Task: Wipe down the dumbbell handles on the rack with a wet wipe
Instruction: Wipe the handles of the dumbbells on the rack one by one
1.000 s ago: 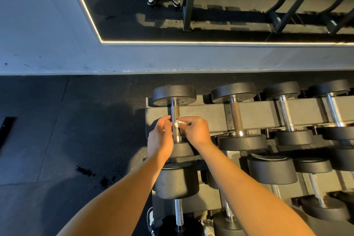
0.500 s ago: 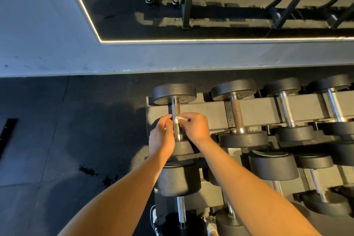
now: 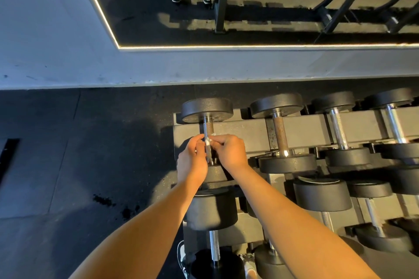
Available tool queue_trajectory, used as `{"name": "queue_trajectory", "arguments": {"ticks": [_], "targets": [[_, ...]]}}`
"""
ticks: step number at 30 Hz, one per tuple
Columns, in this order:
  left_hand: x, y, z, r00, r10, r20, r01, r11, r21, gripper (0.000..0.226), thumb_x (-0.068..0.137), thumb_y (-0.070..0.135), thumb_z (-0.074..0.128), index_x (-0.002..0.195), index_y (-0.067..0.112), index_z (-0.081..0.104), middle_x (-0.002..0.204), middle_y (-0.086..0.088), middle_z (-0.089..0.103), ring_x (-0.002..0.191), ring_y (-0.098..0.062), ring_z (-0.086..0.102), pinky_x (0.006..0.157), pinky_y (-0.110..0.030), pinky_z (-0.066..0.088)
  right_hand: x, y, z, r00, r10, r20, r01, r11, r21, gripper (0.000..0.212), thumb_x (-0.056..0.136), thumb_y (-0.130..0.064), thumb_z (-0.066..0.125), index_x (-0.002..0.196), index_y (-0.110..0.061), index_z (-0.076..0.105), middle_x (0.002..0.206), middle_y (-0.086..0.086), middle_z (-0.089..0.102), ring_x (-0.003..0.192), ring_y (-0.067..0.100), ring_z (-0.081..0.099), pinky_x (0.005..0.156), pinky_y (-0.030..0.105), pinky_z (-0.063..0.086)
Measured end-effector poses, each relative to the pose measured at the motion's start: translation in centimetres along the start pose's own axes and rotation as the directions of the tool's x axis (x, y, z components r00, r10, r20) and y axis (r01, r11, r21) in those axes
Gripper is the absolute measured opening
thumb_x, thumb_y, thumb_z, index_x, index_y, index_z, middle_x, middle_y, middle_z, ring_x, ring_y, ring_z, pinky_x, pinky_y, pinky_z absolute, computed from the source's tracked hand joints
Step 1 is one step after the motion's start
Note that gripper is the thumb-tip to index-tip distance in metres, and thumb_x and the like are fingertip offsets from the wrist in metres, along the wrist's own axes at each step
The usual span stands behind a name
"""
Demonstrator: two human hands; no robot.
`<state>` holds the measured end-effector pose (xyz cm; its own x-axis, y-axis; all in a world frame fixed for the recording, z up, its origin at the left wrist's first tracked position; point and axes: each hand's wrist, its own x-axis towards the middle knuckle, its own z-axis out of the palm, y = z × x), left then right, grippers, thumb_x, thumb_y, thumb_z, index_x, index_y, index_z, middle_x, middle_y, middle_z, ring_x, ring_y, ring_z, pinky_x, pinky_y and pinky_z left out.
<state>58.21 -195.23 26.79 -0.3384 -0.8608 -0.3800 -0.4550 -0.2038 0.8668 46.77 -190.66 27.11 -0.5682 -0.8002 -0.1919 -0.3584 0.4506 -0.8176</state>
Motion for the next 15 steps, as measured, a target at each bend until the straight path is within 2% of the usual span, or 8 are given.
{"name": "queue_trajectory", "arguments": {"ticks": [3,5,7,10,13,15], "targets": [[-0.1,0.0,0.0,1.0,0.009,0.019,-0.009,1.0,0.002,0.038,0.107,0.042,0.032,0.139,0.039,0.054,0.101,0.019,0.066,0.09,-0.003,0.068,0.077,-0.023,0.055,-0.7,0.4,-0.7,0.99,0.134,0.043,-0.137,0.985,0.101,0.019,0.094,-0.012,0.066,0.108,-0.017,0.078,0.105,-0.001,0.076,0.096,0.01,0.069,0.091,0.026,0.055],[0.0,-0.3,0.0,1.0,0.008,0.022,-0.008,1.0,-0.005,0.037,0.107,0.042,0.033,0.137,0.041,0.055,0.104,0.019,0.068,0.091,-0.003,0.068,0.076,-0.022,0.054,0.0,-0.2,-0.9,0.988,0.154,0.011,-0.154,0.975,0.159,0.019,0.095,-0.014,0.065,0.11,-0.016,0.077,0.108,-0.001,0.076,0.099,0.01,0.069,0.095,0.029,0.054],[-0.1,-0.4,0.0,1.0,0.029,0.01,-0.029,1.0,-0.001,0.036,0.108,0.043,0.033,0.135,0.041,0.056,0.099,0.02,0.067,0.089,-0.003,0.068,0.074,-0.022,0.055,0.7,-1.1,-0.6,0.987,0.154,-0.046,-0.143,0.974,0.177,0.021,0.097,-0.016,0.064,0.114,-0.017,0.075,0.111,-0.002,0.074,0.103,0.01,0.066,0.096,0.027,0.052],[-0.1,-0.5,0.1,0.998,0.059,-0.021,-0.059,0.998,-0.01,0.033,0.107,0.043,0.033,0.127,0.043,0.059,0.089,0.018,0.067,0.085,-0.006,0.069,0.076,-0.026,0.059,1.1,-1.7,0.0,0.989,0.142,-0.048,-0.138,0.988,0.074,0.022,0.095,-0.013,0.065,0.114,-0.019,0.074,0.112,-0.001,0.072,0.104,0.011,0.063,0.086,0.02,0.047],[-0.4,-0.4,0.2,0.998,0.045,-0.041,-0.047,0.998,-0.039,0.033,0.107,0.043,0.035,0.127,0.04,0.061,0.095,0.019,0.068,0.089,-0.004,0.069,0.079,-0.025,0.057,0.0,-0.9,-0.4,0.979,0.205,0.01,-0.205,0.979,-0.006,0.017,0.093,-0.008,0.065,0.104,-0.019,0.071,0.096,-0.002,0.067,0.085,0.013,0.062,0.066,0.018,0.045],[-0.5,-0.4,0.2,0.998,0.032,-0.059,-0.036,0.998,-0.059,0.031,0.107,0.041,0.036,0.125,0.04,0.062,0.099,0.021,0.067,0.092,-0.003,0.069,0.08,-0.023,0.055,-0.8,-0.3,-0.9,0.962,0.269,0.043,-0.268,0.963,-0.027,0.018,0.091,-0.004,0.063,0.099,-0.019,0.071,0.092,0.0,0.068,0.084,0.016,0.064,0.071,0.025,0.053]]}}
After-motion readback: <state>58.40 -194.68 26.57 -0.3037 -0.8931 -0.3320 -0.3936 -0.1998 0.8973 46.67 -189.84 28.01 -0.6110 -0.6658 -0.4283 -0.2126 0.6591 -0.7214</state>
